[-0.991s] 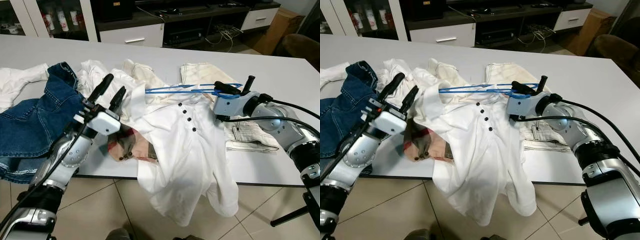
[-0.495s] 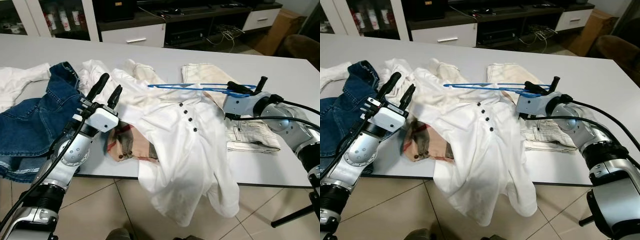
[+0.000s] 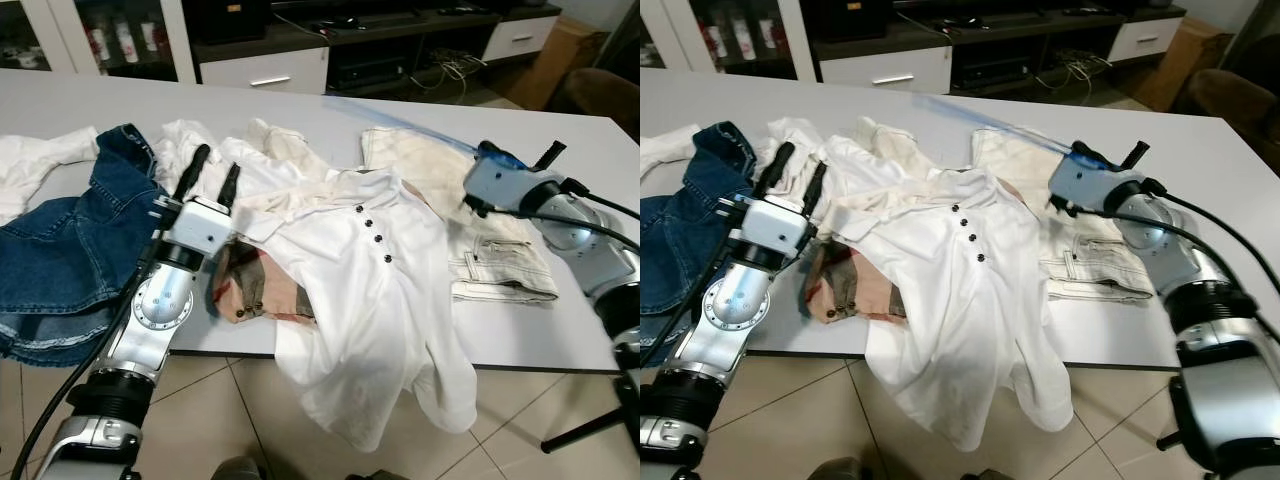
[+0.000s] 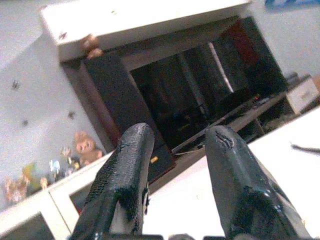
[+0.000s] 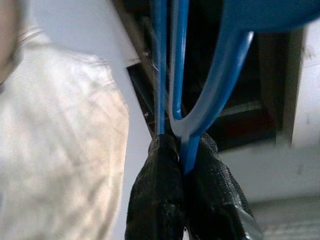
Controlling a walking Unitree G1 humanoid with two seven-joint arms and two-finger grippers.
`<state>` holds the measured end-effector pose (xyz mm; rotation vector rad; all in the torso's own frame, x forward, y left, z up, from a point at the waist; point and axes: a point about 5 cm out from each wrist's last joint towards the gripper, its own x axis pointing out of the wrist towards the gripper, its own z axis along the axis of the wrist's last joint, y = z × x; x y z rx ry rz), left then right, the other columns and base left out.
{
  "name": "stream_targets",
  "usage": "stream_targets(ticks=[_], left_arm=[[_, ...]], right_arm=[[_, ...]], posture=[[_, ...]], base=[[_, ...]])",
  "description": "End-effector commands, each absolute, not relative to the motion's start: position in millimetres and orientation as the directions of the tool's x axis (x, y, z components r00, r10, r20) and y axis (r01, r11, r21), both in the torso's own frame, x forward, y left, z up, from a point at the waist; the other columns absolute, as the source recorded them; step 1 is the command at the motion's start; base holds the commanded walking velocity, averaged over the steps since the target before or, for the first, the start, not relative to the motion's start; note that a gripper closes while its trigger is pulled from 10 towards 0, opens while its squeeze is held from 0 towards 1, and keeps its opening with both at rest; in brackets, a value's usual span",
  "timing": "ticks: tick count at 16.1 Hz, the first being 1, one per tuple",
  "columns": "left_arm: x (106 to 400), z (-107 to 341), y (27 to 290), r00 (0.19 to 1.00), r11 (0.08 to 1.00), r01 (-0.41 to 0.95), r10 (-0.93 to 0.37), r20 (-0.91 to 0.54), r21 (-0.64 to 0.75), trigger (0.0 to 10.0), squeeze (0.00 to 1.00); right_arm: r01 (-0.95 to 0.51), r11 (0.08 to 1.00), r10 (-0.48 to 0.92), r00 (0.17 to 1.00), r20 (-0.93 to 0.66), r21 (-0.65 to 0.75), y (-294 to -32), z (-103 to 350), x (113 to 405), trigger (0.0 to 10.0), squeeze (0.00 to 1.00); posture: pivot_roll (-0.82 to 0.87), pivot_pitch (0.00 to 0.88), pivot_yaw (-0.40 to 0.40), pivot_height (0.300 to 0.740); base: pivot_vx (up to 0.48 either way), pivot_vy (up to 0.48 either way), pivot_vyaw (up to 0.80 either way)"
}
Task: Hang hanger
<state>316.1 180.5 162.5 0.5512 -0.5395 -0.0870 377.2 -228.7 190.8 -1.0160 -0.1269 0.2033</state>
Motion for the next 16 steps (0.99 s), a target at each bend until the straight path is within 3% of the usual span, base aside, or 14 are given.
stream_targets(ticks=[1, 2, 3, 4, 6, 8, 9, 12, 13, 16], left_arm=[[317.5, 167.8, 177.5, 0.852, 0.869, -0.063, -0.209, 0.479, 0.491, 10.0, 0.0], [318.5, 168.5, 176.5, 0.855, 0.882, -0.063, -0.194, 0.481, 0.467, 10.0, 0.0], [319.6, 169.2, 175.4, 0.859, 0.898, -0.063, -0.173, 0.482, 0.435, 10.0, 0.0], [322.3, 169.5, 172.7, 0.872, 0.937, -0.054, -0.124, 0.474, 0.344, 10.0, 0.0], [325.9, 163.8, 168.0, 0.903, 0.98, -0.029, -0.059, 0.425, 0.197, 10.0, 0.0], [325.9, 162.1, 166.8, 0.909, 0.982, -0.02, -0.061, 0.413, 0.19, 10.0, 0.0], [325.2, 160.5, 169.1, 0.916, 0.977, 0.001, -0.087, 0.393, 0.214, 10.0, 0.0], [325.6, 162.6, 174.2, 0.917, 0.973, 0.009, -0.101, 0.385, 0.233, 10.0, 0.0], [323.5, 166.1, 175.0, 0.916, 0.963, 0.024, -0.129, 0.38, 0.269, 10.0, 0.0], [316.1, 162.3, 166.7, 0.921, 0.968, 0.051, -0.141, 0.363, 0.247, 10.0, 0.0]], right_arm=[[-0.061, 0.592, 0.182, 0.982, 0.059, -0.804, -231.3, 195.9, 378.6, 0.0, 0.0], [-0.046, 0.635, 0.169, 0.982, 0.08, -0.771, -229.2, 197.5, 379.7, 2.4, 0.0], [-0.033, 0.681, 0.159, 0.982, 0.103, -0.732, -226.9, 199.4, 380.7, 6.5, 0.0], [-0.016, 0.774, 0.147, 0.977, 0.155, -0.633, -221.5, 204.5, 382.0, 10.0, 0.0], [-0.008, 0.896, 0.128, 0.962, 0.241, -0.445, -214.1, 211.9, 381.0, 10.0, 0.0], [-0.012, 0.919, 0.127, 0.955, 0.269, -0.393, -211.0, 213.4, 379.1, 10.0, 0.0], [-0.005, 0.963, 0.105, 0.926, 0.362, -0.269, -207.3, 213.4, 367.1, 10.0, 0.0], [0.012, 0.976, 0.08, 0.91, 0.407, -0.219, -208.1, 209.6, 355.9, 10.0, 0.0], [-0.029, 0.985, 0.103, 0.89, 0.444, -0.17, -195.1, 202.4, 339.6, 10.0, 0.0], [-0.084, 0.987, 0.136, 0.887, 0.441, -0.137, -177.9, 192.7, 326.3, 10.0, 0.0]], posture=[[0.15, 0.0, -0.047, 0.74], [0.15, 0.0, -0.046, 0.74], [0.15, 0.0, -0.046, 0.74], [0.15, 0.0, -0.044, 0.74], [0.15, 0.0, -0.044, 0.74], [0.15, 0.0, -0.042, 0.74], [0.15, 0.0, -0.042, 0.74], [0.15, 0.0, -0.04, 0.74], [0.14, 0.0, -0.034, 0.74], [0.13, 0.0, -0.031, 0.74]], base=[[0.0, 0.0, 0.0], [0.0, 0.0, 0.0], [0.0, 0.0, 0.0], [0.0, 0.0, 0.0], [0.0, 0.0, 0.0], [0.0, 0.0, 0.0], [0.0, 0.0, 0.0], [0.0, 0.0, 0.0], [0.0, 0.0, 0.0], [0.0, 0.0, 0.0]])
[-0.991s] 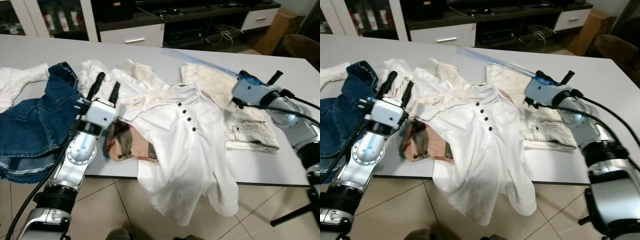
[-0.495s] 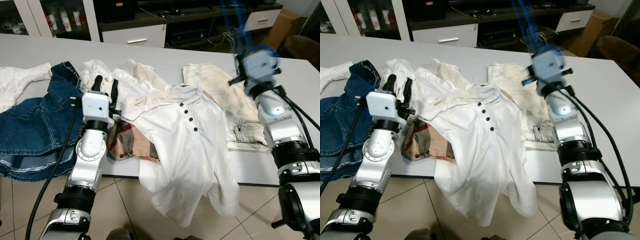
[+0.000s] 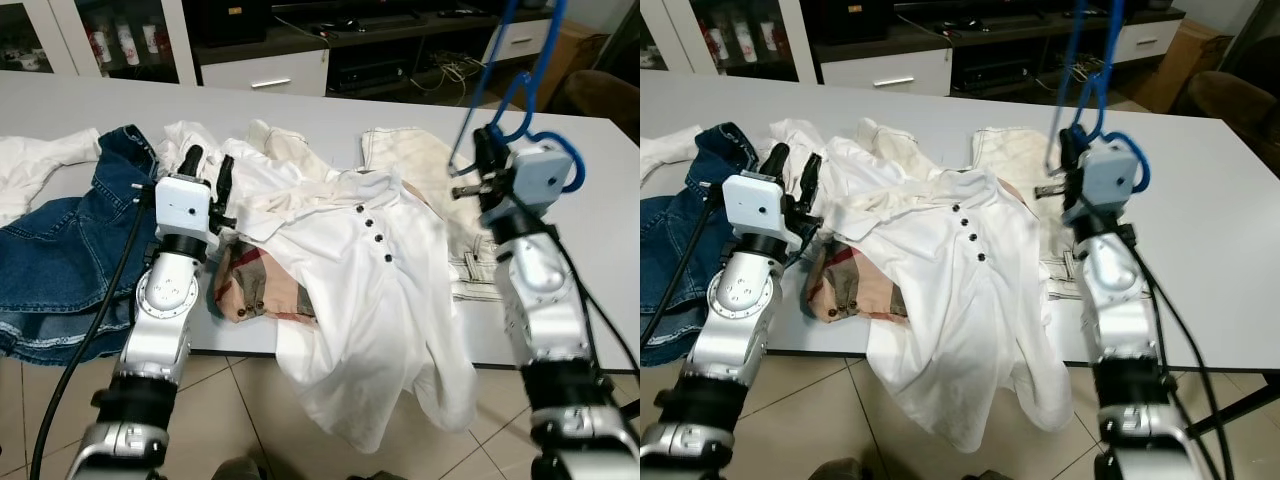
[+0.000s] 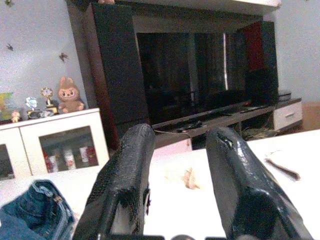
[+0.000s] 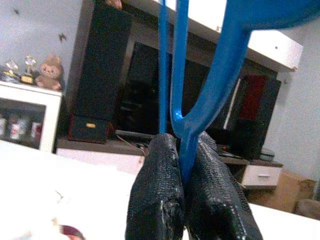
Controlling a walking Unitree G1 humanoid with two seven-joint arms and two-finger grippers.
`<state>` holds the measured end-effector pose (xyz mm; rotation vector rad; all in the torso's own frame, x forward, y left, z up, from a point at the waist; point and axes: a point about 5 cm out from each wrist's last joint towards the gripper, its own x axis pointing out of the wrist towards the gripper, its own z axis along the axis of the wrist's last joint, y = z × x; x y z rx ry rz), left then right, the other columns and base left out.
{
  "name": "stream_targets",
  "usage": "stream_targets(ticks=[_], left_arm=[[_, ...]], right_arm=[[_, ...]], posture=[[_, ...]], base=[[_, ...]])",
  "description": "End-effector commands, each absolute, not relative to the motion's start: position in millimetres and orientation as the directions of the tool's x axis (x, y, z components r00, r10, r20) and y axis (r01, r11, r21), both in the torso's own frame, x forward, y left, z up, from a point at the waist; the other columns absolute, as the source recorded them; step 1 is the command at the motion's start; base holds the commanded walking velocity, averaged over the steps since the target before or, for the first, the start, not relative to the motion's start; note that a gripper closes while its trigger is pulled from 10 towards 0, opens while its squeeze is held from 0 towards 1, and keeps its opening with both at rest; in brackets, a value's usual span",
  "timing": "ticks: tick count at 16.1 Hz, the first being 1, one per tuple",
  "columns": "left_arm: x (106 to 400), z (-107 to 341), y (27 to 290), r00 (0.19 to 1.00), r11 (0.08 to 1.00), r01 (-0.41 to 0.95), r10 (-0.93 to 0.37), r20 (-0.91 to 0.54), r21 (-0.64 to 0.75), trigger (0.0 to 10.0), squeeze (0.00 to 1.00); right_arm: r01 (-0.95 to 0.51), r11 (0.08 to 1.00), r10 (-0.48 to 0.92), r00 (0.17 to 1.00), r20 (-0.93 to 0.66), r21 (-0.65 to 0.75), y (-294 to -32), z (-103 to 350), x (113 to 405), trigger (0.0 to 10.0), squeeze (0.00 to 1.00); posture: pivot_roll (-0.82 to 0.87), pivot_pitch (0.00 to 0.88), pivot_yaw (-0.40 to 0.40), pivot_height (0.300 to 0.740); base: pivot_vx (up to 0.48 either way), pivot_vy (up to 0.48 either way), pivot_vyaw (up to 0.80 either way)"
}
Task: Hang hanger
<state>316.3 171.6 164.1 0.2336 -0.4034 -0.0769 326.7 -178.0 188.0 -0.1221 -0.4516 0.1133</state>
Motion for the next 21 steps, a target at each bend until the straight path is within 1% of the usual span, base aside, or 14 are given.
stream_targets(ticks=[1, 3, 5, 7, 9, 11, 16, 21], left_arm=[[313.4, 160.2, 161.7, 0.921, 0.967, 0.065, -0.153, 0.359, 0.245, 10.0, 0.0], [309.1, 156.9, 152.0, 0.919, 0.965, 0.094, -0.178, 0.352, 0.243, 10.0, 0.0], [304.6, 155.7, 141.0, 0.911, 0.954, 0.12, -0.215, 0.351, 0.273, 10.0, 0.0], [303.4, 155.6, 138.6, 0.913, 0.949, 0.119, -0.221, 0.344, 0.292, 10.0, 0.0], [303.6, 156.1, 139.9, 0.915, 0.95, 0.115, -0.216, 0.342, 0.292, 10.0, 0.0], [302.9, 156.9, 139.6, 0.915, 0.95, 0.112, -0.213, 0.341, 0.292, 10.0, 0.0], [301.6, 156.6, 134.9, 0.913, 0.948, 0.124, -0.224, 0.34, 0.292, 10.0, 0.0], [302.2, 157.7, 134.7, 0.913, 0.948, 0.127, -0.228, 0.34, 0.293, 10.0, 0.0]], right_arm=[[-0.102, 0.984, 0.157, 0.886, 0.436, -0.149, -173.5, 190.6, 323.1, 10.0, 0.0], [-0.117, 0.977, 0.186, 0.881, 0.434, -0.179, -169.6, 190.3, 319.3, 10.0, 0.0], [-0.09, 0.978, 0.165, 0.884, 0.437, -0.187, -179.5, 197.4, 322.4, 10.0, 0.0], [-0.082, 0.978, 0.16, 0.885, 0.437, -0.192, -183.1, 201.7, 324.9, 10.0, 0.0], [-0.09, 0.977, 0.168, 0.885, 0.435, -0.194, -179.9, 201.3, 324.5, 10.0, 0.0], [-0.111, 0.973, 0.189, 0.885, 0.425, -0.202, -173.8, 199.1, 322.7, 10.0, 0.0], [-0.087, 0.975, 0.167, 0.893, 0.417, -0.204, -182.0, 200.6, 324.7, 10.0, 0.0], [-0.088, 0.975, 0.166, 0.9, 0.403, -0.204, -179.6, 197.3, 324.0, 10.0, 0.0]], posture=[[0.13, 0.0, -0.033, 0.74], [0.13, 0.0, -0.034, 0.74], [0.14, 0.0, -0.04, 0.74], [0.14, 0.0, -0.047, 0.74], [0.14, 0.0, -0.047, 0.74], [0.14, 0.0, -0.048, 0.74], [0.14, 0.0, -0.044, 0.74], [0.14, 0.0, -0.038, 0.74]], base=[[0.0, 0.0, 0.0], [0.0, 0.0, 0.0], [0.0, 0.0, 0.0], [0.0, 0.0, 0.0], [0.0, -0.262, 0.0], [0.0, -0.435, 0.0], [0.0, -0.451, 0.0], [0.0, -0.439, 0.0]])
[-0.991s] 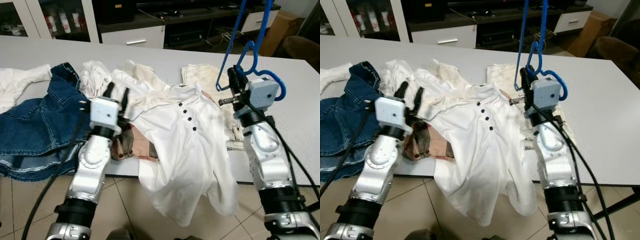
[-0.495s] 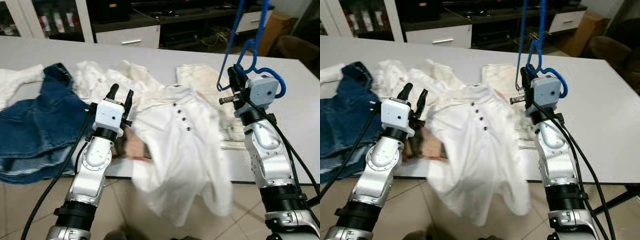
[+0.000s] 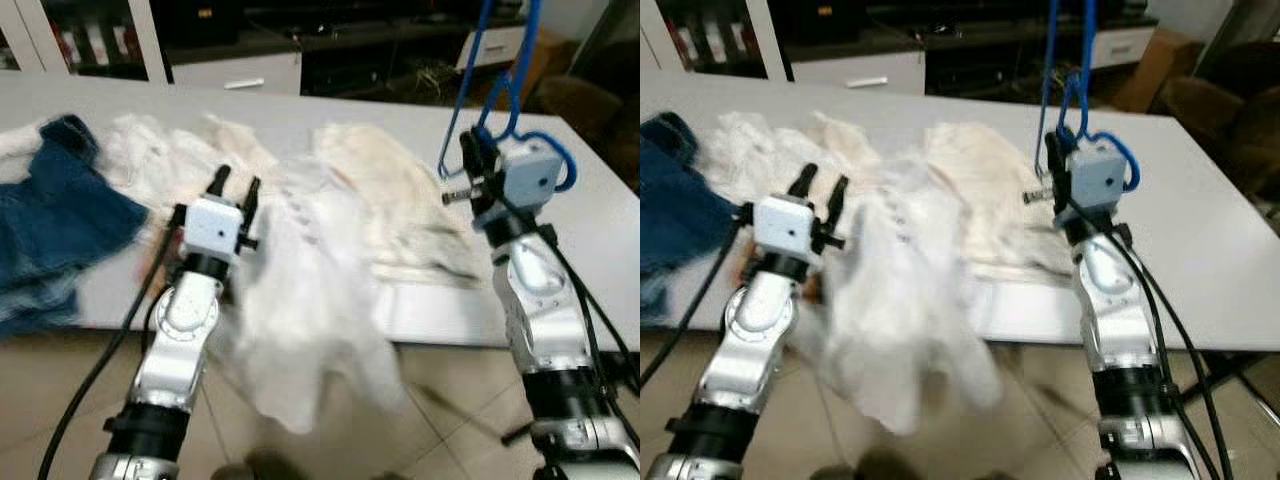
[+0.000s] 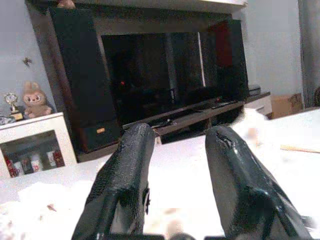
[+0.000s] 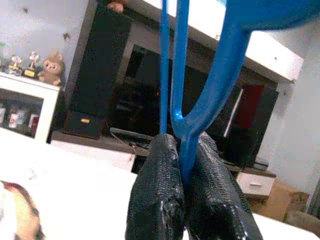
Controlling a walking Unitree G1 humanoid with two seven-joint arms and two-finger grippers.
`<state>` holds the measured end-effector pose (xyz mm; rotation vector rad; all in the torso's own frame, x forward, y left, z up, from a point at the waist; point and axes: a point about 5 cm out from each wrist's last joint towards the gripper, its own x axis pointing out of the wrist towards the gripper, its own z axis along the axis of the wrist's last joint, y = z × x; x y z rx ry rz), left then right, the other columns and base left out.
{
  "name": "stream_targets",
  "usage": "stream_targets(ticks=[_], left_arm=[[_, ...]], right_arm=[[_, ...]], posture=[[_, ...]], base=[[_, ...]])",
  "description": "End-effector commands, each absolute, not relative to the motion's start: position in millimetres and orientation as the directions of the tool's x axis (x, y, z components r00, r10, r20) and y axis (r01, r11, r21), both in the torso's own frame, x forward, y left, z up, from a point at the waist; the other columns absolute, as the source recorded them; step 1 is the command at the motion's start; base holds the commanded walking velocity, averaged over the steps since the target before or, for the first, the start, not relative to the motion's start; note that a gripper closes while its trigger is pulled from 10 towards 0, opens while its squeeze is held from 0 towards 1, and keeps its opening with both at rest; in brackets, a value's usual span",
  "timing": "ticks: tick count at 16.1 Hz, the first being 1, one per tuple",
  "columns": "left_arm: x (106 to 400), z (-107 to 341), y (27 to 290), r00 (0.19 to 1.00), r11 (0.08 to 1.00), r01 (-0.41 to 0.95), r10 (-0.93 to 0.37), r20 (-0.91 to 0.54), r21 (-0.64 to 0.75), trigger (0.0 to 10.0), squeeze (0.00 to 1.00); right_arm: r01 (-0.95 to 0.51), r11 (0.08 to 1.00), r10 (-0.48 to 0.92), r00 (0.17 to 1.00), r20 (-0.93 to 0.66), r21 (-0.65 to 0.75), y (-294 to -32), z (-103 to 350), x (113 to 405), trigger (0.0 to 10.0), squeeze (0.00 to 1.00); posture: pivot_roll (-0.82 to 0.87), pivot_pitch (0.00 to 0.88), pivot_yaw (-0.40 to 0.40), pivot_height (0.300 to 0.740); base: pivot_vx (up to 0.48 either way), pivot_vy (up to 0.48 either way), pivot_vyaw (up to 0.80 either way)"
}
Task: Hang hanger
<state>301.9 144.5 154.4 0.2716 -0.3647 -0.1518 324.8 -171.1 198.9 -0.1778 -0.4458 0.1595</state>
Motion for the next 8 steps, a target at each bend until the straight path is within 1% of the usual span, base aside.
stream_targets(ticks=[1, 8], left_arm=[[302.3, 158.1, 134.8, 0.913, 0.948, 0.127, -0.227, 0.34, 0.292, 10.0, 0.0], [303.0, 159.6, 136.9, 0.914, 0.947, 0.123, -0.225, 0.339, 0.297, 10.0, 0.0]], right_arm=[[-0.088, 0.975, 0.166, 0.901, 0.401, -0.204, -179.8, 197.3, 324.3, 10.0, 0.0], [-0.089, 0.974, 0.165, 0.909, 0.382, -0.208, -177.5, 194.3, 327.4, 10.0, 0.0]], posture=[[0.14, 0.0, -0.038, 0.74], [0.15, 0.0, -0.032, 0.74]], base=[[0.0, 0.0, 0.0], [0.0, 0.0, 0.0]])
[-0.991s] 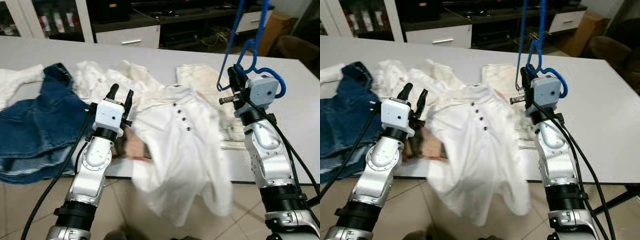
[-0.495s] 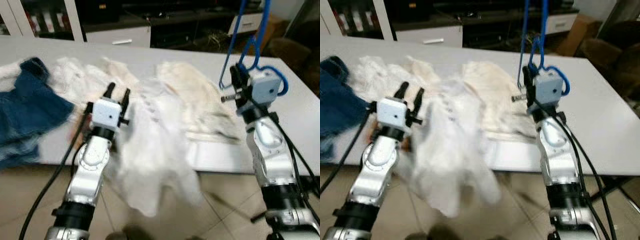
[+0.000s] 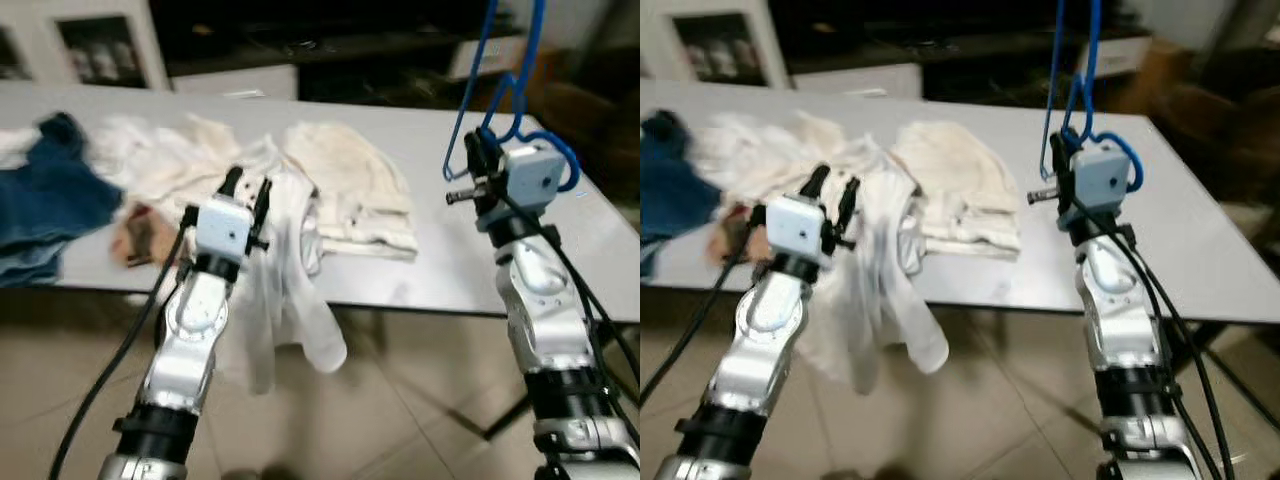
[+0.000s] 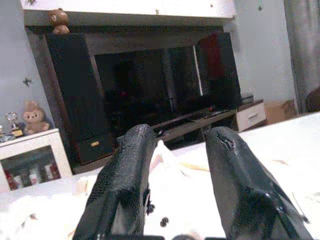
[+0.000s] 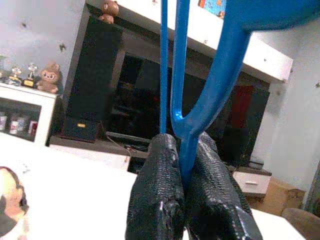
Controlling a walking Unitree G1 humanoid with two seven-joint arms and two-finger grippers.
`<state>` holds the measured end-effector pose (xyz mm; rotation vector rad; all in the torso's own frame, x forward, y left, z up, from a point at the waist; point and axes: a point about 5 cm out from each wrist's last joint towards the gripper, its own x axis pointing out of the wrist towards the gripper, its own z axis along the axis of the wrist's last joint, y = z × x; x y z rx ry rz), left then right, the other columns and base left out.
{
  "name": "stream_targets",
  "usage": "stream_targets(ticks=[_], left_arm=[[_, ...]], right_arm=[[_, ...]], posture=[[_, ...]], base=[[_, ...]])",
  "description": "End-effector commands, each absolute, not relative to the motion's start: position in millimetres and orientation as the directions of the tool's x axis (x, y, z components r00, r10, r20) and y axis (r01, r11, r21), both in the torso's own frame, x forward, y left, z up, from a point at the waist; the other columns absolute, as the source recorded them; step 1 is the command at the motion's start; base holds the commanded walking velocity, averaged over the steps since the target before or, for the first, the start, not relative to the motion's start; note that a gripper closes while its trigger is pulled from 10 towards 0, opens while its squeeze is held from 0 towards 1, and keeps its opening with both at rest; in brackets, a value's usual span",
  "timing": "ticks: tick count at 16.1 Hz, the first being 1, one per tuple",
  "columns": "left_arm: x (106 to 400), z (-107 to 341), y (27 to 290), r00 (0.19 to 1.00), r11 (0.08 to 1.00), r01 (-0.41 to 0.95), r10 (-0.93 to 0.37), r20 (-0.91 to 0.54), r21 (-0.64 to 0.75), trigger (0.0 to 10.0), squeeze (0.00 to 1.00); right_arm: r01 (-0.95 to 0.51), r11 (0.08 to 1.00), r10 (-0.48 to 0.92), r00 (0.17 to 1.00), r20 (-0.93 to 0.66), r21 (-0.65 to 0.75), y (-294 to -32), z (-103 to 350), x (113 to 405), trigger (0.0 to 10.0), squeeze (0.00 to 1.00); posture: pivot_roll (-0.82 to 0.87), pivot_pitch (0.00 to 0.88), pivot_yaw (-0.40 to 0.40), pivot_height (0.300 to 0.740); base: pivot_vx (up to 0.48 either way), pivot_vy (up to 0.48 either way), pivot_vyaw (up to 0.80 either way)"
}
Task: Hang hanger
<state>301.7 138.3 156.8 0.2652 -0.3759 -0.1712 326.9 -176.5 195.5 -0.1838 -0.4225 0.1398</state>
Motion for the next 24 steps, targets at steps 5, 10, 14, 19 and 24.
stream_targets(ticks=[5, 10, 14, 19, 24], left_arm=[[302.9, 159.2, 137.1, 0.914, 0.946, 0.125, -0.226, 0.335, 0.298, 10.0, 0.0], [303.8, 157.7, 135.0, 0.917, 0.945, 0.132, -0.231, 0.326, 0.299, 10.0, 0.0], [302.6, 154.1, 130.1, 0.913, 0.938, 0.177, -0.27, 0.305, 0.299, 10.0, 0.0], [287.6, 132.4, 103.2, 0.858, 0.842, 0.393, -0.481, 0.182, 0.369, 10.0, 0.0], [280.5, 126.6, 95.8, 0.824, 0.802, 0.475, -0.55, 0.139, 0.362, 10.0, 0.0]], right_arm=[[-0.089, 0.974, 0.164, 0.913, 0.373, -0.21, -177.8, 192.9, 327.6, 10.0, 0.0], [-0.091, 0.973, 0.162, 0.923, 0.348, -0.213, -180.0, 189.3, 328.3, 10.0, 0.0], [-0.161, 0.97, 0.212, 0.927, 0.309, -0.183, -170.2, 181.1, 330.2, 10.0, 0.0], [-0.203, 0.971, 0.234, 0.918, 0.321, -0.126, -148.7, 171.3, 339.3, 10.0, 0.0], [-0.115, 0.992, 0.127, 0.913, 0.387, -0.054, -141.8, 173.0, 352.6, 10.0, 0.0]], posture=[[0.15, 0.0, -0.03, 0.74], [0.14, 0.0, -0.031, 0.74], [0.15, 0.0, -0.032, 0.74], [0.16, 0.007, -0.041, 0.74], [0.17, 0.008, -0.044, 0.74]], base=[[0.0, 0.0, 0.0], [0.0, 0.0, 0.0], [0.0, 0.0, 0.0], [0.0, 0.0, 0.0], [0.0, 0.0, 0.0]])
